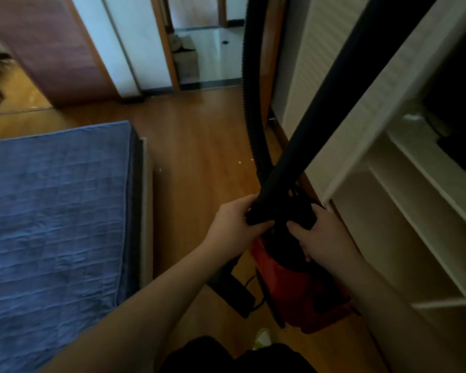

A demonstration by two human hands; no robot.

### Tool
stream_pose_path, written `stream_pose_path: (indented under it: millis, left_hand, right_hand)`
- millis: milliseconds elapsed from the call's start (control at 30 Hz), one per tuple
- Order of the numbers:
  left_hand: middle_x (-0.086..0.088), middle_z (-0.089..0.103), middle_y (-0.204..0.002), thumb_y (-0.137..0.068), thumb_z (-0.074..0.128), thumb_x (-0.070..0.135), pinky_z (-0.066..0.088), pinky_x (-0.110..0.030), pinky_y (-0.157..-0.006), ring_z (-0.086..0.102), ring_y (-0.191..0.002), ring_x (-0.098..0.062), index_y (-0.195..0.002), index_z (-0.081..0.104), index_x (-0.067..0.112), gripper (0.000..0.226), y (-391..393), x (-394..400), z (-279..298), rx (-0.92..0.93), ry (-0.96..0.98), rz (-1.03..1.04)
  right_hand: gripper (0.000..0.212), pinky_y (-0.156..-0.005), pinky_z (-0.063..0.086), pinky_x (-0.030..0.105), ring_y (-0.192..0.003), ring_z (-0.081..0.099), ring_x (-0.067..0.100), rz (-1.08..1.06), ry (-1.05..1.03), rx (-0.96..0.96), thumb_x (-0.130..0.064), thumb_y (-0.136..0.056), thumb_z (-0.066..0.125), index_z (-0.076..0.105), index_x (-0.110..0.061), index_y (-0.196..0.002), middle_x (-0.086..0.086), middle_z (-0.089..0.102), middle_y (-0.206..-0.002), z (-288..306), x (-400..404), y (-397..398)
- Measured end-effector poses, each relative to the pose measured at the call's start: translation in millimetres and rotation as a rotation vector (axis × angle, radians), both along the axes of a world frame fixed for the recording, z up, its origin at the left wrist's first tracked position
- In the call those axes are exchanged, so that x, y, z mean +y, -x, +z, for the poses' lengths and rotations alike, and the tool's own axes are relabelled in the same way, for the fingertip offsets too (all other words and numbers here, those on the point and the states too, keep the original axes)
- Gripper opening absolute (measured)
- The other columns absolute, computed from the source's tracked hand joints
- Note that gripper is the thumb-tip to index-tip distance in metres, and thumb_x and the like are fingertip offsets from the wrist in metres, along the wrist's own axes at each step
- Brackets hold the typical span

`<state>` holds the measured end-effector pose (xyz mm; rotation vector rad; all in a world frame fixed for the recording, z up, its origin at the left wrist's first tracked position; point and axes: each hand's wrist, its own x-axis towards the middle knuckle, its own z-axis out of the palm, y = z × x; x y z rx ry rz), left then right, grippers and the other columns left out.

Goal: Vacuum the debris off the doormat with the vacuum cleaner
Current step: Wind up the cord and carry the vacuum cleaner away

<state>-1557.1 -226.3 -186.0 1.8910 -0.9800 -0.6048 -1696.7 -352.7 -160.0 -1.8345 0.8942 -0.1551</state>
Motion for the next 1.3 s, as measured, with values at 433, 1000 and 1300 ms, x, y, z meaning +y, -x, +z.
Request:
stream_pose_path:
  millis: [433, 1000, 1300]
  left_hand:
    - [0.02, 0.069, -0.109, -0.085, 0.077, 0.024, 0.056, -0.029, -0.09, 0.062, -0.103, 0.007, -0.121, 0.065, 0.03, 0.039, -230.6, -52.5, -6.6, 0.008, 0.101, 0.265]
    - [0.023, 0.068, -0.113, -0.083, 0.077, 0.029, 0.056, -0.029, -0.092, 0.062, -0.106, 0.008, -0.126, 0.062, 0.036, 0.046, -513.8, -161.2, -17.1, 0.036, 0.069, 0.326]
    - [0.022, 0.068, -0.108, -0.084, 0.077, 0.025, 0.051, -0.012, -0.083, 0.061, -0.098, 0.011, -0.117, 0.061, 0.039, 0.039, -657.4, -235.8, 1.5, 0.046, 0.033, 0.534]
  right_hand:
    - [0.007, -0.048, 0.047, 0.022, -0.05, 0.057, 0.009, 0.222, 0.068, 0.022, -0.03, -0.092, 0.062, 0.061, -0.024, -0.096, -0.001, 0.06, -0.068, 6.8, -86.3, -260.5]
    - [0.003, -0.046, 0.046, 0.023, -0.045, 0.056, 0.009, 0.294, -0.005, 0.015, -0.026, -0.093, 0.062, 0.061, -0.025, -0.096, -0.001, 0.061, -0.062, 5.1, -201.1, -553.4]
    - [0.004, -0.046, 0.045, 0.022, -0.047, 0.055, 0.009, 0.523, -0.031, 0.017, -0.023, -0.094, 0.059, 0.06, -0.023, -0.098, -0.003, 0.059, -0.061, 18.2, -291.8, -731.0]
